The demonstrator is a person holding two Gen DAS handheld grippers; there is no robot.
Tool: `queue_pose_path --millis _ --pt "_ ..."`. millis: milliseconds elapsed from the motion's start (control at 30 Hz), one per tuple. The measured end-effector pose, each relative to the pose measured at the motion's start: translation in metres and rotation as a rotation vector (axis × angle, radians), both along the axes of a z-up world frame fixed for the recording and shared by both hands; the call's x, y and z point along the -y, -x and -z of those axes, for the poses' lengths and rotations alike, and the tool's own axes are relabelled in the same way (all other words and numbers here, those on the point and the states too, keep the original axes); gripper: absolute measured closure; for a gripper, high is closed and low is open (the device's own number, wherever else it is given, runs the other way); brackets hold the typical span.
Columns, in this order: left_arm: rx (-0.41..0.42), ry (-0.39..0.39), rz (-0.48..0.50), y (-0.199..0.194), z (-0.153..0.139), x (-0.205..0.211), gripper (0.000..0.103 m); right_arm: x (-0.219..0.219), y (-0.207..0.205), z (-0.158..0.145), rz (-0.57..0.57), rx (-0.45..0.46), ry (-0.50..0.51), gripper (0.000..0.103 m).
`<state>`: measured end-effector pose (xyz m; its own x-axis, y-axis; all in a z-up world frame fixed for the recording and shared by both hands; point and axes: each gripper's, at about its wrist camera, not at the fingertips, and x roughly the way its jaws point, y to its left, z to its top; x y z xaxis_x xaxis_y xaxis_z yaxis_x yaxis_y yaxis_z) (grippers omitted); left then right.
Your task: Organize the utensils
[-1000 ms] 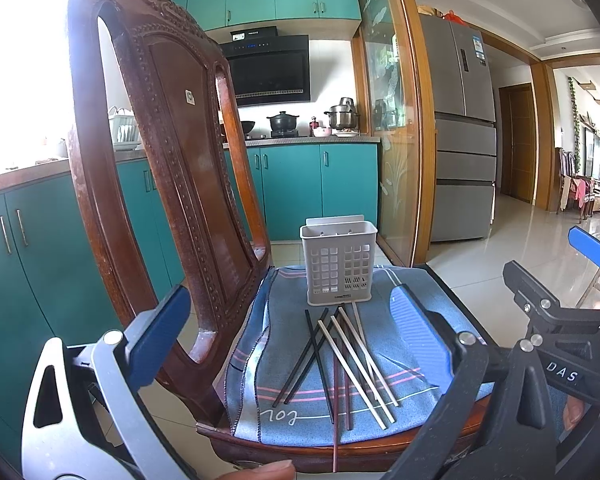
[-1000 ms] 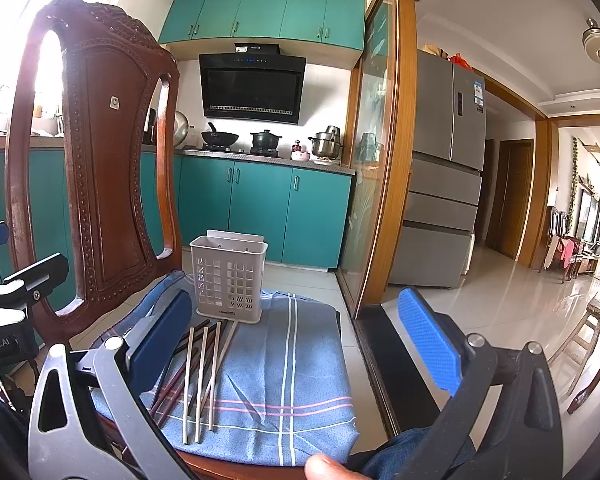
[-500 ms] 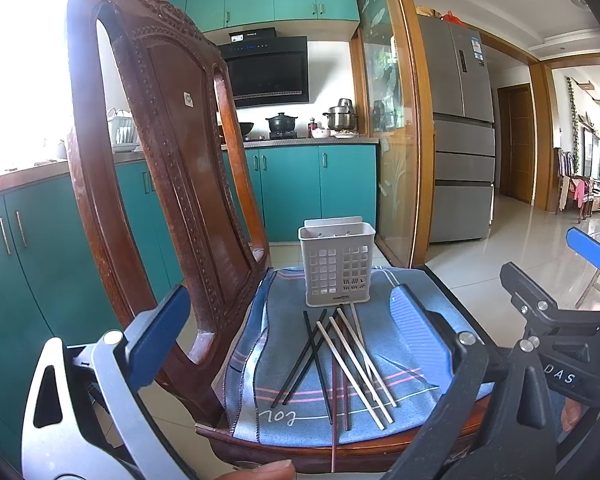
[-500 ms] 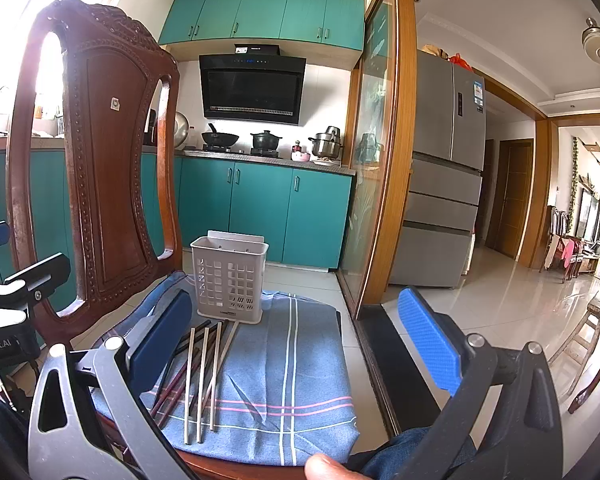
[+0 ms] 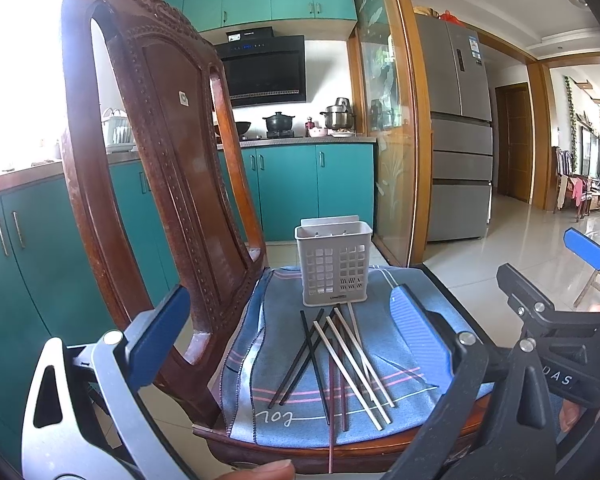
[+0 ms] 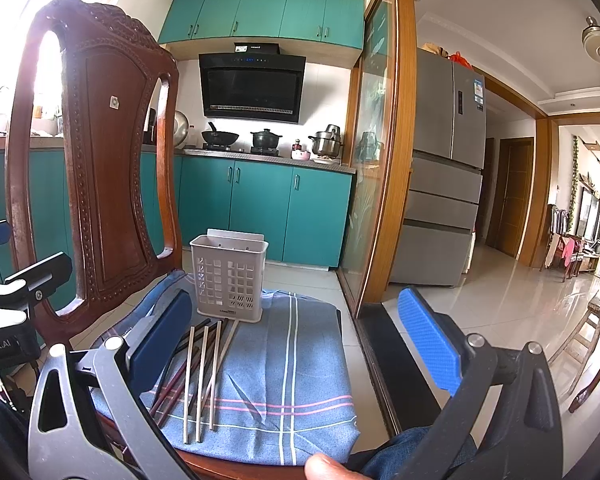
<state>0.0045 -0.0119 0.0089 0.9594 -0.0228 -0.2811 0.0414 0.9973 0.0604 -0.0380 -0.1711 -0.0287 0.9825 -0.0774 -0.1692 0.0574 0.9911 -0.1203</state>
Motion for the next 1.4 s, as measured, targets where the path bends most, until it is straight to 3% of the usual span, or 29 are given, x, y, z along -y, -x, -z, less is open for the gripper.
queue_pose_path --millis 533,600,700,767,867,933,967,1033,1133,1200,1267,1400 --pt "-0.074 0.030 0.009 -0.028 0.018 0.002 0.003 0.005 -0.032 0.015 0.039 -0.074 0.026 0.002" --pt "-0.104 0.038 0.019 -0.039 0.026 0.003 0.003 0.000 -0.050 0.025 0.035 -0.134 0.098 0.002" --pt "-0.185 0.068 0.038 -0.059 0.045 0.001 0.003 -0.004 -0.096 0.066 0.024 -0.366 0.219 0.003" --pt "-0.265 0.080 0.056 -0.076 0.065 -0.001 0.003 0.003 -0.122 0.094 0.024 -0.501 0.189 0.005" --pt "-0.353 0.083 0.073 -0.100 0.087 -0.007 0.005 0.010 -0.151 0.113 -0.014 -0.581 0.125 0.022" --pt "-0.410 0.109 0.110 -0.122 0.093 -0.012 0.018 0.015 -0.175 0.118 -0.056 -0.619 0.048 0.043" --pt "-0.463 0.128 0.134 -0.143 0.095 -0.017 0.032 0.018 -0.191 0.120 -0.088 -0.643 -0.018 0.048" --pt "-0.522 0.136 0.161 -0.175 0.095 -0.019 0.043 0.020 -0.220 0.124 -0.136 -0.681 -0.113 0.066" --pt "-0.550 0.050 0.181 -0.218 0.100 -0.007 0.059 0.007 -0.262 0.124 -0.198 -0.728 -0.151 0.068" --pt "-0.582 0.052 0.190 -0.239 0.109 -0.004 0.076 -0.006 -0.291 0.126 -0.235 -0.772 -0.152 0.068" --pt "-0.615 0.082 0.175 -0.252 0.120 -0.006 0.084 -0.020 -0.322 0.132 -0.275 -0.832 -0.155 0.070" --pt "-0.665 0.094 0.171 -0.260 0.137 -0.005 0.085 -0.037 -0.361 0.140 -0.318 -0.895 -0.155 0.072"
